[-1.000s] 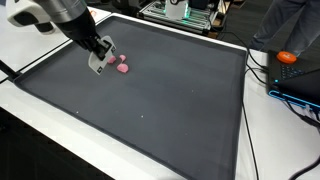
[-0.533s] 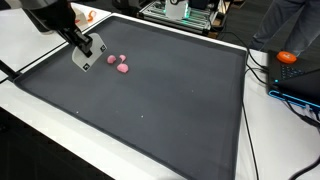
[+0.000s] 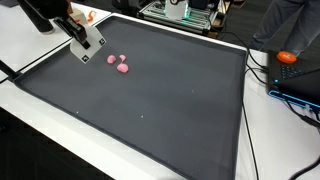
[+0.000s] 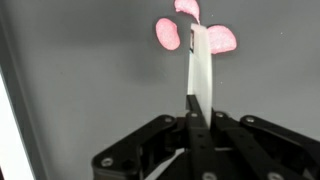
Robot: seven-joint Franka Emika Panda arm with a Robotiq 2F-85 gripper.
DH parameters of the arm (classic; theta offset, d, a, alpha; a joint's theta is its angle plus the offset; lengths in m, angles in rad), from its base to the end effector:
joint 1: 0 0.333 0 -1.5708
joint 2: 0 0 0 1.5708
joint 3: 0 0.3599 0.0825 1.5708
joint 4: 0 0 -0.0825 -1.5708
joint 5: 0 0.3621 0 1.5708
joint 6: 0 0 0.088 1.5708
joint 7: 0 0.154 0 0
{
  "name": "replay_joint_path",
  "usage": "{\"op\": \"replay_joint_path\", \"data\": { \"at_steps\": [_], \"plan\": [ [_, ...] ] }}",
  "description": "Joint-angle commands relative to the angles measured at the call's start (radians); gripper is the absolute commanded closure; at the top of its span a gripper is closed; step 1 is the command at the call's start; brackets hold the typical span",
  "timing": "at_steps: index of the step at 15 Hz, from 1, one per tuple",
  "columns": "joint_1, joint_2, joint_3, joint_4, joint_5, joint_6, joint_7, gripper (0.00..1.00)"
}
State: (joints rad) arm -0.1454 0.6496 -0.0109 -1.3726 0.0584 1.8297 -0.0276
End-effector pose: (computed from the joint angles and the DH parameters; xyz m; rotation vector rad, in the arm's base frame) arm 0.6950 -0.1006 0.3181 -3.0544 0.2257 0.2876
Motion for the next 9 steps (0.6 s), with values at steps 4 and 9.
{"op": "replay_joint_path", "data": {
  "at_steps": [4, 9],
  "plan": [
    [-0.072, -0.143, 0.0, -0.259, 0.119, 0.137, -0.133, 0.99],
    [-0.108, -0.209, -0.004, -0.392, 0.161, 0.229, -0.256, 0.99]
  ]
}}
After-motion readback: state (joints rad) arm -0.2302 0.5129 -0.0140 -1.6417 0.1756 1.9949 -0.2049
